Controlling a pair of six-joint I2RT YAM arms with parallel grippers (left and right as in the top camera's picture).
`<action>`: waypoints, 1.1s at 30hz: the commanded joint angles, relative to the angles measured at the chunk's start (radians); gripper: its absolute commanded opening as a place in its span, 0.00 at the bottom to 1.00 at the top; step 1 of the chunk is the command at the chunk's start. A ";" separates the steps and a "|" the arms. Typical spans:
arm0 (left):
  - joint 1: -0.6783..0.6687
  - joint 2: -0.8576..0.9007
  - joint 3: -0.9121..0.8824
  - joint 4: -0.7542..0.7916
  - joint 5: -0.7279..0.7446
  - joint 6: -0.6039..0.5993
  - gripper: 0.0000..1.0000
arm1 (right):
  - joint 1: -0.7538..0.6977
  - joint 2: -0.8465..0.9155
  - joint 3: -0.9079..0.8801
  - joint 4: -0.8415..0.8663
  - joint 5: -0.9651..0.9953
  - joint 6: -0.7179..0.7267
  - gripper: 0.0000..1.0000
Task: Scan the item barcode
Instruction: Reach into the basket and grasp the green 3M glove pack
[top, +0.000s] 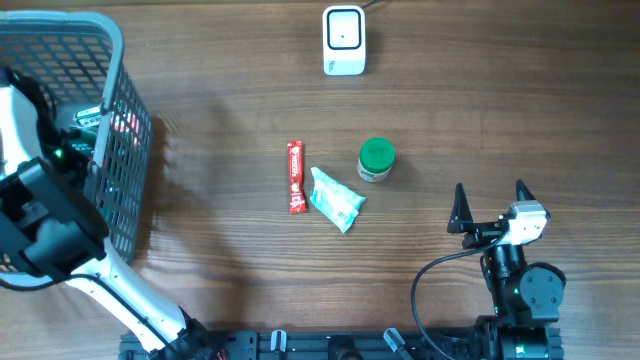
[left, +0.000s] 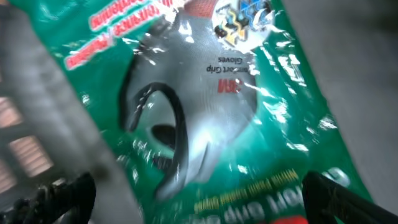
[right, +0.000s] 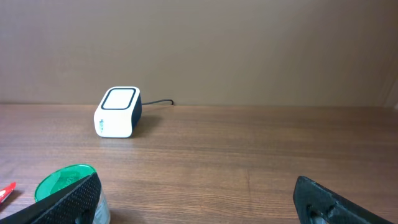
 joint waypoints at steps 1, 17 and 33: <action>-0.006 0.021 -0.135 0.108 -0.026 -0.023 1.00 | -0.005 -0.002 0.000 0.003 0.014 0.012 1.00; -0.010 -0.090 -0.231 0.196 -0.033 0.184 0.04 | -0.005 -0.002 0.000 0.003 0.014 0.012 1.00; -0.003 -0.541 0.015 0.161 -0.131 0.527 0.13 | -0.005 -0.002 0.000 0.003 0.014 0.013 1.00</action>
